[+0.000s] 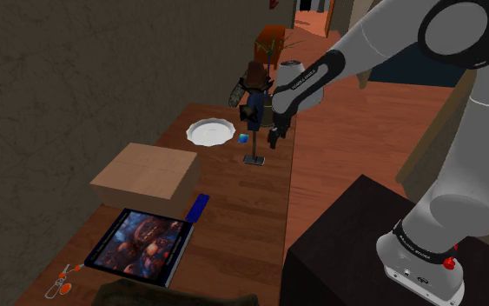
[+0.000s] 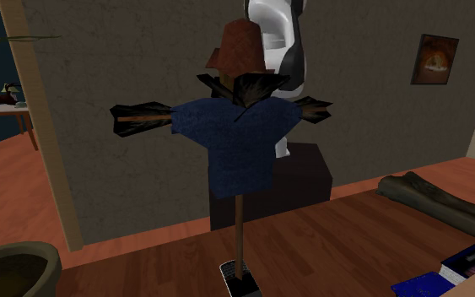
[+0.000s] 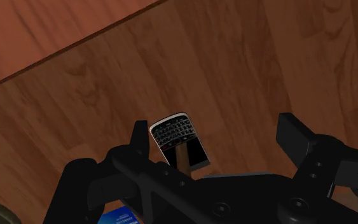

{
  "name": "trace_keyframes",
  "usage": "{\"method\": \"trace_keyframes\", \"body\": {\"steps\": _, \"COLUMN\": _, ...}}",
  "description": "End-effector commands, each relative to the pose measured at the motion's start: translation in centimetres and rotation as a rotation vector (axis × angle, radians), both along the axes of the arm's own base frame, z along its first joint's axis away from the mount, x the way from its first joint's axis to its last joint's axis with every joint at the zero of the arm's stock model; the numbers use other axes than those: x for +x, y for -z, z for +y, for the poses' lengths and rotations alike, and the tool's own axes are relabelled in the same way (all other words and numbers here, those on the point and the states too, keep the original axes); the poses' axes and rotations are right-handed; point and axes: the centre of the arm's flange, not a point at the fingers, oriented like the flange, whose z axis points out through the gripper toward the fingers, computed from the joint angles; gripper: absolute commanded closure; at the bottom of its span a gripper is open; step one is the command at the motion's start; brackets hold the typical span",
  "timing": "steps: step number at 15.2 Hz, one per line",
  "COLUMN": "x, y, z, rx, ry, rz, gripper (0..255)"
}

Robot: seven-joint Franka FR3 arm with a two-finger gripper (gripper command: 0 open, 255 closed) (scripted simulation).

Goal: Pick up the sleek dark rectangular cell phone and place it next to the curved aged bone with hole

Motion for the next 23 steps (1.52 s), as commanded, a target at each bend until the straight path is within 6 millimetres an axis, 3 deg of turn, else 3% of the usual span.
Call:
{"method": "trace_keyframes", "body": {"steps": 1, "x": 1.9, "y": 2.1, "z": -0.3, "rx": -0.001, "ry": -0.023, "rz": 0.002, "gripper": 0}}
{"method": "trace_keyframes", "body": {"steps": 12, "x": 10.3, "y": 14.1, "z": -0.3, "rx": -0.004, "ry": -0.141, "rz": 0.019, "gripper": 0}}
{"method": "trace_keyframes", "body": {"steps": 20, "x": 10.4, "y": 18.2, "z": -0.3, "rx": -0.004, "ry": -0.142, "rz": 0.019, "gripper": 0}}
{"method": "trace_keyframes", "body": {"steps": 23, "x": 10.4, "y": 18.2, "z": -0.3, "rx": -0.004, "ry": -0.142, "rz": 0.019, "gripper": 0}}
